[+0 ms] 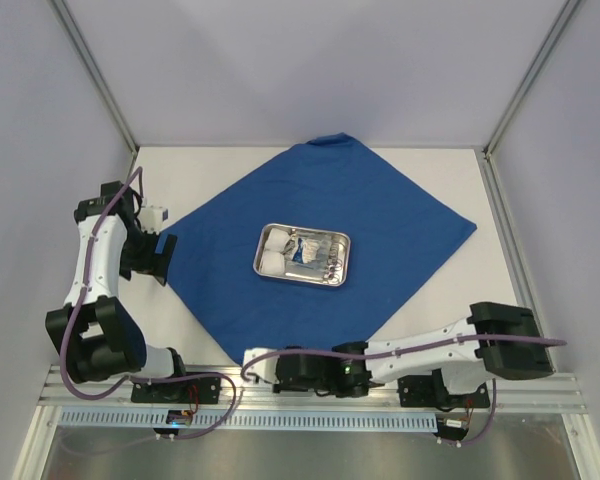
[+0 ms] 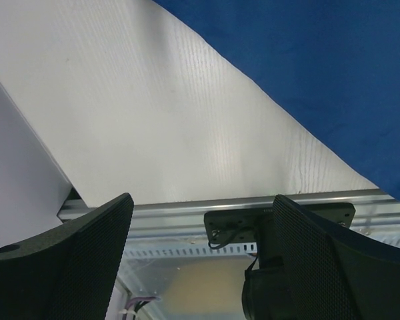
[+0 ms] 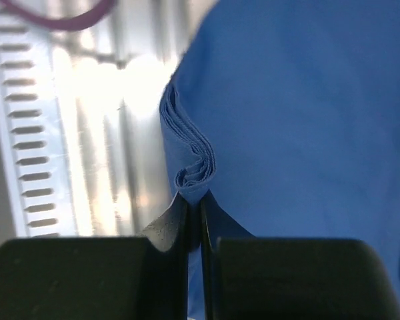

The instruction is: Prepare the surgical pack

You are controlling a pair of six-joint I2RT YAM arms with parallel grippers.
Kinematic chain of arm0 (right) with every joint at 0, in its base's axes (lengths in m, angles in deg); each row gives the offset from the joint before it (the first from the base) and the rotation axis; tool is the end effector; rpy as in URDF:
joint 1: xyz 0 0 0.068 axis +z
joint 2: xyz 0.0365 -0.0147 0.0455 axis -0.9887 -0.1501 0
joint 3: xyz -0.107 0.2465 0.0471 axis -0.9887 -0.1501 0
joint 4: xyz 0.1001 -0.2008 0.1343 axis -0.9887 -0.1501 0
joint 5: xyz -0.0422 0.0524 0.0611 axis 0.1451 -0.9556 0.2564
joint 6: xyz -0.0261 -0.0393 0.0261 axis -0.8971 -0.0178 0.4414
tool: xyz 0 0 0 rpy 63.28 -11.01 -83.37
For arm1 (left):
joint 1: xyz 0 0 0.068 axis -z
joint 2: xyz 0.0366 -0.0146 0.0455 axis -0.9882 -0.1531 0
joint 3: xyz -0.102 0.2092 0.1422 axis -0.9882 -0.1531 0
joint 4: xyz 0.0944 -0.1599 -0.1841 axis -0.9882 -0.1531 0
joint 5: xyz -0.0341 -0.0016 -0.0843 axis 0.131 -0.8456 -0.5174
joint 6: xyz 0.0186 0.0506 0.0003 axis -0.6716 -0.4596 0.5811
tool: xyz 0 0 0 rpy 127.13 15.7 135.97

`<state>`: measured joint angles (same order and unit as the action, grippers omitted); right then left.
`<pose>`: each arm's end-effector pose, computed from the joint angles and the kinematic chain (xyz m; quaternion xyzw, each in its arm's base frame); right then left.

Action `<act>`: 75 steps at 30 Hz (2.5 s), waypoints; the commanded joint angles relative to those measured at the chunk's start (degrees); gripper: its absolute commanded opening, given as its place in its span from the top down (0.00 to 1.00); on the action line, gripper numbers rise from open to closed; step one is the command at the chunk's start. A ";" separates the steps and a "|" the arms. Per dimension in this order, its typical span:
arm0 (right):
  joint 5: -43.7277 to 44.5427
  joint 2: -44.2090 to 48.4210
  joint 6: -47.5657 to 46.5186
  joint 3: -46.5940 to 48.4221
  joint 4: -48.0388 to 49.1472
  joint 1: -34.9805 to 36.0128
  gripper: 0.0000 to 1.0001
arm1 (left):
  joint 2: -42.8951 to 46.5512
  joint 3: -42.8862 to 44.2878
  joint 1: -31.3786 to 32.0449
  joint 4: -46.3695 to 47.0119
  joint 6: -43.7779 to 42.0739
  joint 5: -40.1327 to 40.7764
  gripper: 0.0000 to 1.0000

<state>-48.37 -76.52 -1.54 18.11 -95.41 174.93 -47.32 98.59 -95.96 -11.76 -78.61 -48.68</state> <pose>-0.0100 0.3028 0.1838 -0.6802 0.6345 0.1559 0.3324 0.2335 0.0607 0.2843 0.0439 0.9963 0.0095 0.0732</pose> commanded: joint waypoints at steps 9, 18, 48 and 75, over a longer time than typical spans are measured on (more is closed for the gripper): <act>-6.10 6.57 -2.06 7.33 1.41 -33.66 0.99 | -7.08 13.80 12.10 -3.12 -0.86 -0.91 0.09; -11.65 -11.33 0.57 26.36 3.09 -54.16 1.00 | -21.67 28.05 17.48 2.41 0.90 -14.36 0.18; -16.83 -51.19 22.20 73.34 -16.25 -71.93 0.47 | -59.99 59.95 27.95 19.65 11.53 -20.43 0.10; -47.51 -46.17 16.40 56.12 -16.78 -71.50 0.91 | -52.98 49.41 29.09 16.04 8.54 -25.71 0.20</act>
<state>-93.79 -122.82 17.04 74.44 -110.25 103.08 -104.96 148.73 -67.70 6.41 -69.08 -71.54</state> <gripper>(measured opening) 0.096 0.804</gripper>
